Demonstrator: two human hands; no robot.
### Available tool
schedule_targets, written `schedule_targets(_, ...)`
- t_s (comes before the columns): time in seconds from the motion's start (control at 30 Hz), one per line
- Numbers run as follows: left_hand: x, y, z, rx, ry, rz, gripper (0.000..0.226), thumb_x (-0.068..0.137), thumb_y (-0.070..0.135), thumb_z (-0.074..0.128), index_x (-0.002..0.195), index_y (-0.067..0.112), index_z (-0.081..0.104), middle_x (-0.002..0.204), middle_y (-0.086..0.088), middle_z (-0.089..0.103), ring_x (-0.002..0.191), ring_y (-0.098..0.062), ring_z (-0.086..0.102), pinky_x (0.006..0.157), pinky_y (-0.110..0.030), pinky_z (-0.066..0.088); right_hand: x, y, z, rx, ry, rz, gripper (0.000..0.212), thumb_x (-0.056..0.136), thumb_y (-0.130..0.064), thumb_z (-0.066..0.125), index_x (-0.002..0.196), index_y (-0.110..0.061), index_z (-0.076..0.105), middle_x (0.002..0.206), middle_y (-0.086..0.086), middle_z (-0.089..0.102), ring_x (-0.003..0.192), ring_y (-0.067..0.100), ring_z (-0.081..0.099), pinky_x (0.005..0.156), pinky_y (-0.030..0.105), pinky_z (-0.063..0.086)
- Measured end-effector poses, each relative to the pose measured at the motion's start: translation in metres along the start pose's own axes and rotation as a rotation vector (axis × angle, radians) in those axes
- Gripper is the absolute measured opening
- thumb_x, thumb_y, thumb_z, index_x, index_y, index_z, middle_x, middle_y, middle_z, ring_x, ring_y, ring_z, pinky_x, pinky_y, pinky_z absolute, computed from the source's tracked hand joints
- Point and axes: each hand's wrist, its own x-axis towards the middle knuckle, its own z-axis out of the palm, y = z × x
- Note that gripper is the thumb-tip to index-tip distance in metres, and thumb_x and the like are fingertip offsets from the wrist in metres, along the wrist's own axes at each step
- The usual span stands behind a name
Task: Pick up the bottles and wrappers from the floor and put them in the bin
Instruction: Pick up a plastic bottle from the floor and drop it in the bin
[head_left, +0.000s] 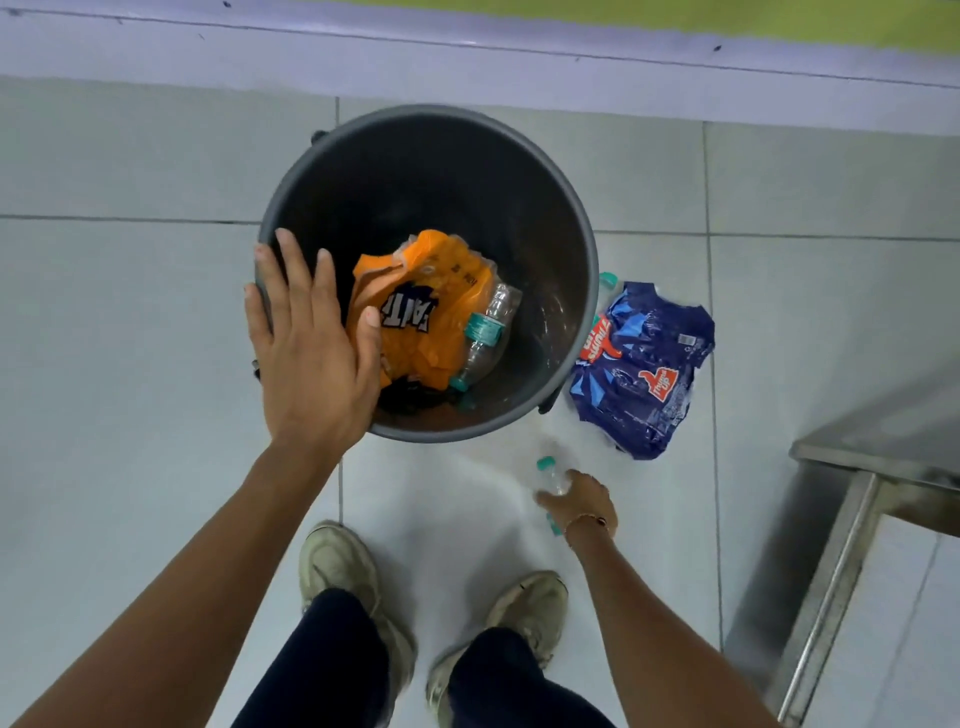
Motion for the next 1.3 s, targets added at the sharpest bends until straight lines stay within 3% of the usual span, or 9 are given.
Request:
schedule_targets(0.13, 0.003, 0.005, -0.013, 0.022, -0.072, -0.030, 0.060, 0.101, 0.038, 0.026, 0.152, 0.006, 0.017, 0.162, -0.016, 0.006, 0.151, -0.032, 0.001, 0.121, -0.044, 0.001, -0.053, -0.030, -0.054, 0.520, 0.289, 0.111, 0.051, 0.079, -0.051, 0.059, 0.114, -0.014, 0.063, 0.106, 0.011, 0.068, 0.097, 0.028, 0.063, 0.078, 0.030, 0.049)
schedule_targets(0.27, 0.008, 0.006, -0.023, 0.007, -0.150, -0.052, 0.062, 0.102, 0.039, 0.022, 0.153, 0.006, 0.009, 0.163, -0.016, 0.003, 0.151, -0.030, -0.001, 0.123, -0.044, 0.004, -0.093, -0.055, -0.133, 0.924, 0.653, 0.091, 0.032, 0.085, -0.040, 0.055, 0.075, -0.011, 0.064, 0.066, 0.007, 0.060, 0.059, 0.018, 0.052, 0.049, 0.019, 0.039)
schedule_targets(0.43, 0.013, 0.000, -0.032, -0.077, -0.242, -0.040, 0.064, 0.103, 0.039, 0.021, 0.153, 0.006, 0.000, 0.163, -0.013, -0.005, 0.151, -0.027, -0.008, 0.122, -0.039, -0.001, -0.136, -0.111, -0.181, 1.345, 0.643, -0.061, 0.033, 0.079, -0.045, 0.059, 0.087, -0.014, 0.067, 0.077, -0.001, 0.068, 0.069, 0.013, 0.069, 0.055, 0.022, 0.052)
schedule_targets(0.57, 0.007, -0.013, -0.037, -0.146, -0.287, -0.042, 0.062, 0.103, 0.036, 0.020, 0.154, 0.009, -0.003, 0.163, -0.009, -0.009, 0.150, -0.024, -0.012, 0.124, -0.039, 0.004, -0.154, -0.168, -0.163, 1.147, 0.448, -0.221, 0.035, 0.083, -0.048, 0.061, 0.091, -0.014, 0.064, 0.091, 0.009, 0.070, 0.083, 0.022, 0.070, 0.070, 0.035, 0.058)
schedule_targets(0.73, 0.001, -0.014, -0.037, -0.151, -0.287, -0.052, 0.060, 0.104, 0.034, 0.019, 0.154, 0.009, -0.003, 0.163, -0.009, -0.009, 0.150, -0.024, -0.012, 0.124, -0.041, 0.006, -0.151, -0.206, -0.141, 0.785, 0.261, -0.318, 0.063, 0.090, -0.042, 0.057, 0.141, -0.009, 0.039, 0.129, 0.011, 0.057, 0.118, 0.025, 0.055, 0.096, 0.036, 0.048)
schedule_targets(0.8, 0.001, -0.012, -0.037, -0.118, -0.277, -0.051, 0.061, 0.104, 0.036, 0.018, 0.153, 0.008, -0.003, 0.163, -0.009, -0.008, 0.151, -0.025, -0.010, 0.124, -0.040, 0.003, -0.147, -0.203, -0.140, 0.735, 0.343, -0.332, 0.049, 0.092, -0.035, 0.056, 0.134, -0.012, 0.049, 0.126, 0.009, 0.059, 0.116, 0.025, 0.056, 0.097, 0.036, 0.048)
schedule_targets(0.9, 0.002, -0.004, -0.033, -0.052, -0.257, -0.031, 0.062, 0.103, 0.038, 0.018, 0.153, 0.007, -0.001, 0.163, -0.012, -0.005, 0.151, -0.027, -0.007, 0.122, -0.039, -0.001, -0.143, -0.189, -0.143, 0.773, 0.524, -0.400, 0.024, 0.095, -0.027, 0.052, 0.110, -0.013, 0.065, 0.108, 0.009, 0.068, 0.097, 0.021, 0.063, 0.078, 0.025, 0.052)
schedule_targets(1.03, 0.003, 0.013, -0.028, -0.029, -0.230, -0.102, 0.065, 0.102, 0.040, 0.020, 0.153, 0.006, 0.001, 0.163, -0.014, -0.002, 0.151, -0.029, -0.003, 0.121, -0.040, -0.002, -0.128, -0.148, -0.152, 0.767, 0.647, -0.328, 0.025, 0.095, -0.025, 0.051, 0.099, -0.008, 0.068, 0.092, 0.011, 0.069, 0.078, 0.017, 0.057, 0.069, 0.023, 0.048)
schedule_targets(1.3, 0.006, 0.023, -0.006, 0.105, -0.120, -0.191, 0.065, 0.102, 0.041, 0.019, 0.152, 0.002, 0.007, 0.162, -0.018, 0.004, 0.151, -0.032, 0.002, 0.122, -0.045, 0.003, -0.021, -0.046, -0.159, 0.452, 0.443, 0.031, 0.030, 0.094, -0.019, 0.052, 0.103, 0.004, 0.068, 0.104, 0.026, 0.068, 0.098, 0.041, 0.063, 0.088, 0.043, 0.051)
